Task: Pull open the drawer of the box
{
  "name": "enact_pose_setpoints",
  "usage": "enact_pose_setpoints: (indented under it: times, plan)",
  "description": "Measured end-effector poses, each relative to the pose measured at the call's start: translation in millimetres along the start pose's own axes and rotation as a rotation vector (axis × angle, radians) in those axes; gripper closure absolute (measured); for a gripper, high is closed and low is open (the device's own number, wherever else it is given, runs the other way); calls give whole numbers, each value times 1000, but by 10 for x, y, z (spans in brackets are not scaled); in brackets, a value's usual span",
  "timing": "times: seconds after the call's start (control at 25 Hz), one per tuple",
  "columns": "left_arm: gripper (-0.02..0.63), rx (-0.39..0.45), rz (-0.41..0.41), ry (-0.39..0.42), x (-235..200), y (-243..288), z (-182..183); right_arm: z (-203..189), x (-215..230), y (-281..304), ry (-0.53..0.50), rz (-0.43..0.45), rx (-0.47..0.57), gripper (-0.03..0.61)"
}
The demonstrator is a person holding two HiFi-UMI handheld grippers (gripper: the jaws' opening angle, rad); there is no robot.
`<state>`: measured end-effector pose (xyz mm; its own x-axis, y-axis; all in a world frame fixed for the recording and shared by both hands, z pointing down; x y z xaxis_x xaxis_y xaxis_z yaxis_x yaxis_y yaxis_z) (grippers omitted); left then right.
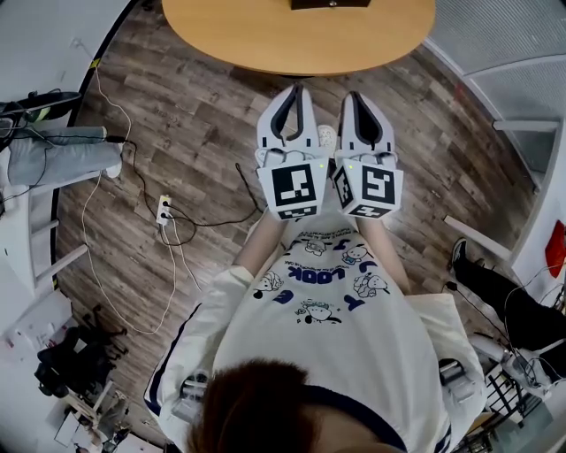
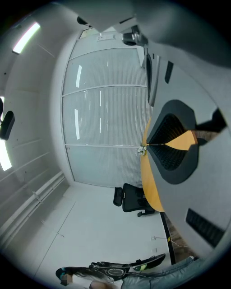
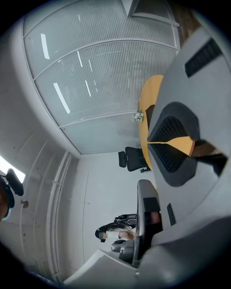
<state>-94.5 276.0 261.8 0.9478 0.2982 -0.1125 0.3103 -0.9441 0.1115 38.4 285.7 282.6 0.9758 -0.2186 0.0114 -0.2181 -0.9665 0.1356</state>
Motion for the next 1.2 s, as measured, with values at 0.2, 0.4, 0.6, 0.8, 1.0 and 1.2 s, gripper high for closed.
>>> enact_pose_setpoints:
  times: [0.2, 0.4, 0.6, 0.8, 1.0, 1.2]
  plan:
    - [592, -11, 13, -2, -13, 215, -11, -17, 99, 203, 2, 12, -13, 546]
    - [592, -13, 29, -2, -22, 468, 1, 3, 237, 452, 3, 28, -14, 546]
    - [592, -16, 47, -1, -47, 782, 20, 10, 362, 752, 3, 50, -21, 546]
    - [592, -17, 59, 1, -45, 1146, 86, 56, 518, 1095, 2, 77, -30, 546]
    - [592, -30, 81, -4, -54, 1475, 110, 103, 688, 1403, -2, 95, -44, 546]
    - [592, -42, 104, -11, -13, 1802, 98, 116, 899, 1682, -5, 114, -55, 546]
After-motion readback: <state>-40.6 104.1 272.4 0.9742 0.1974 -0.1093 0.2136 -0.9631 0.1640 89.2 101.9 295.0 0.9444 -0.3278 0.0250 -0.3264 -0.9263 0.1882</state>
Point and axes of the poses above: the fingertips, and each gripper's own axes: y forward along the fingers, x to its right, z out of its top, the point moved 8 cm from there along -y, backward along the fingers, and after that the axes turned 5 degrees about -y, right-handed, at the moved point
